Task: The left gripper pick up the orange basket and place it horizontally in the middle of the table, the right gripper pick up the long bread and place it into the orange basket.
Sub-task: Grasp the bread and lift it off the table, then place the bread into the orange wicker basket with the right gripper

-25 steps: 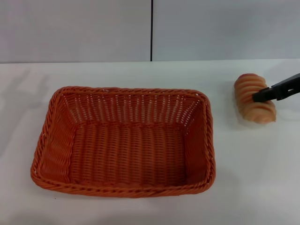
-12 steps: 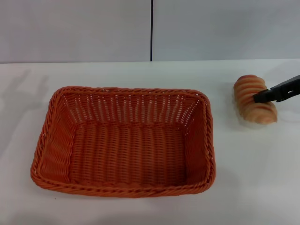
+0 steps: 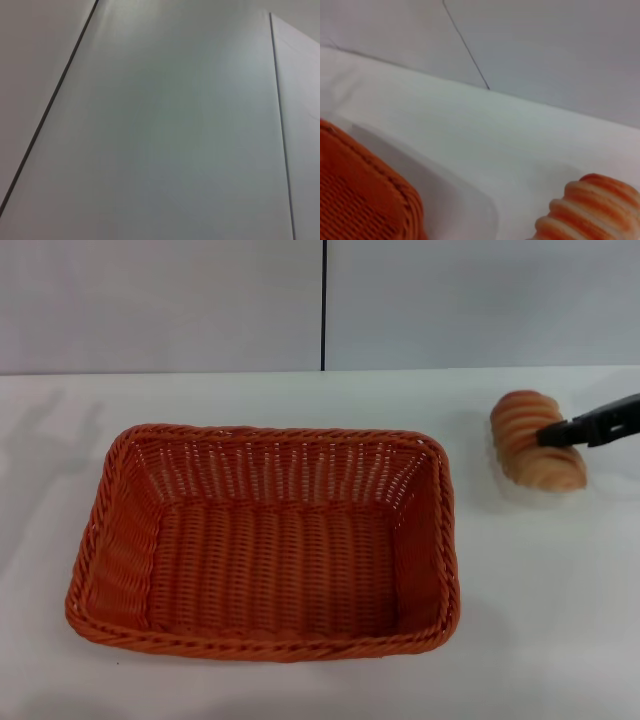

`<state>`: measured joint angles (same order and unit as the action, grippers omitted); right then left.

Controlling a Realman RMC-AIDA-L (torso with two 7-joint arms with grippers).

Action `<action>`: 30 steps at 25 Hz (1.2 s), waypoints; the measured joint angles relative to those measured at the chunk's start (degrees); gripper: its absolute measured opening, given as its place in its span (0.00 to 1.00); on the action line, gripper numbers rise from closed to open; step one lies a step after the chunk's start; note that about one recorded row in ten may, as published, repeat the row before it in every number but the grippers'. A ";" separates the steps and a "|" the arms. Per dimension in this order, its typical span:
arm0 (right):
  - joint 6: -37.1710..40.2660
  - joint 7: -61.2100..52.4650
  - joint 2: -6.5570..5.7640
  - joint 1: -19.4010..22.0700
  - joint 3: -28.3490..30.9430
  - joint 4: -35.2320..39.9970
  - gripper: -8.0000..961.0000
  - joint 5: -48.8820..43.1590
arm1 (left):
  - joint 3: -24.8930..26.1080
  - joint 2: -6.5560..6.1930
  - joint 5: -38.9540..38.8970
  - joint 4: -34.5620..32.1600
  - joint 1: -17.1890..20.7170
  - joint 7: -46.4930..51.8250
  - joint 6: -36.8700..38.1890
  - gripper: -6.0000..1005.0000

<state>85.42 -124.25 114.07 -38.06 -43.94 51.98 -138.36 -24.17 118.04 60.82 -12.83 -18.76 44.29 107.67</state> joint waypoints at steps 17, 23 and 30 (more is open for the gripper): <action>15.20 20.15 0.84 6.27 -1.60 1.41 0.11 41.68 | 0.03 0.05 0.00 0.10 -0.04 0.18 -0.01 0.56; 18.54 27.72 3.73 0.46 -9.91 -4.66 0.10 42.69 | -0.18 0.11 0.00 0.25 -0.30 0.18 -0.12 0.56; 12.18 25.36 4.00 -2.12 -16.90 -7.45 0.13 40.66 | -0.26 0.17 0.00 0.40 -0.38 0.18 -0.06 0.56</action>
<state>97.60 -98.89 118.07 -40.17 -60.83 44.53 -97.70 -24.43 118.21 60.82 -12.42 -19.14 44.47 107.61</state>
